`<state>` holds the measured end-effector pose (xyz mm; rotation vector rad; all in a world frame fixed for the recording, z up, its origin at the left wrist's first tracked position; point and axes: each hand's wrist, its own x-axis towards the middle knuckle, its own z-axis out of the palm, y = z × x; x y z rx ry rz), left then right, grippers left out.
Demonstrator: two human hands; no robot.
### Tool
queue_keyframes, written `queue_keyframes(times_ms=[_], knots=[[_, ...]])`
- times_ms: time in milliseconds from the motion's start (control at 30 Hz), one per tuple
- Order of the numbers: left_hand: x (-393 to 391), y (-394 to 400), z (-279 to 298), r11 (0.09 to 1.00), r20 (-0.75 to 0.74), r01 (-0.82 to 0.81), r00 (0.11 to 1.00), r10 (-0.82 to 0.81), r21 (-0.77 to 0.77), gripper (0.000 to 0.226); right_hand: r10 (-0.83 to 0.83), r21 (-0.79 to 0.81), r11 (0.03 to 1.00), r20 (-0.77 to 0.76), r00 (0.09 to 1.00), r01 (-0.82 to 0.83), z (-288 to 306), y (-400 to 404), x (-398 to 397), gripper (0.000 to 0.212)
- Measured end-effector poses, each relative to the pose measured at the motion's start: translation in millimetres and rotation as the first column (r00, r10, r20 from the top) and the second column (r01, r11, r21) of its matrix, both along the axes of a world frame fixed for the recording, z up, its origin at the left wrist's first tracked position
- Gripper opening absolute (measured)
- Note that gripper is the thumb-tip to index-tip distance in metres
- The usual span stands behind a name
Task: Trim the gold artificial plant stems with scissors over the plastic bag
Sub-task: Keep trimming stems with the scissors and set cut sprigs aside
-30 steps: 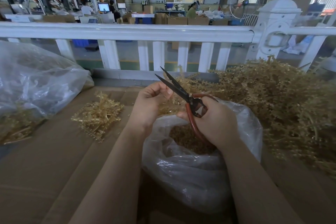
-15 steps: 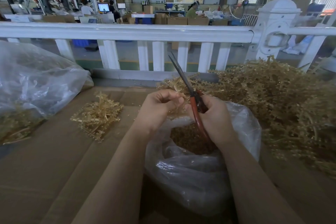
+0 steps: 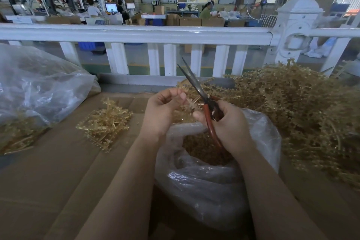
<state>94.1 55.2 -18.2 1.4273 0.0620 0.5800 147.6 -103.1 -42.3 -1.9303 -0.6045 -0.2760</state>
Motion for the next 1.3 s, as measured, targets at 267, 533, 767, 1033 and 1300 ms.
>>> queue_keyframes(times_ms=[267,533,767,1033,1300], knots=[[1,1,2,0.984,0.046,-0.174,0.983,0.176,-0.041,0.019,-0.089,-0.18,0.976,0.196,0.977,0.125,-2,-6,-2,0.051],[0,5,2,0.977,0.085,-0.21,0.973,0.213,-0.038,0.02,-0.099,-0.293,0.944,0.189,0.977,0.152,-3,-7,0,0.051],[-3,-5,4,0.985,0.066,-0.125,0.991,0.117,0.119,0.023,-0.15,-0.349,0.913,0.195,0.969,0.212,-1,-6,-1,0.053],[-3,-7,2,0.98,0.051,-0.078,0.996,0.07,0.181,0.015,-0.183,-0.341,0.905,0.226,0.957,0.254,-1,-5,-1,0.063],[-4,-6,4,0.984,0.026,-0.062,0.998,0.058,0.17,0.018,-0.195,-0.286,0.922,0.242,0.95,0.262,0,-4,-2,0.061]])
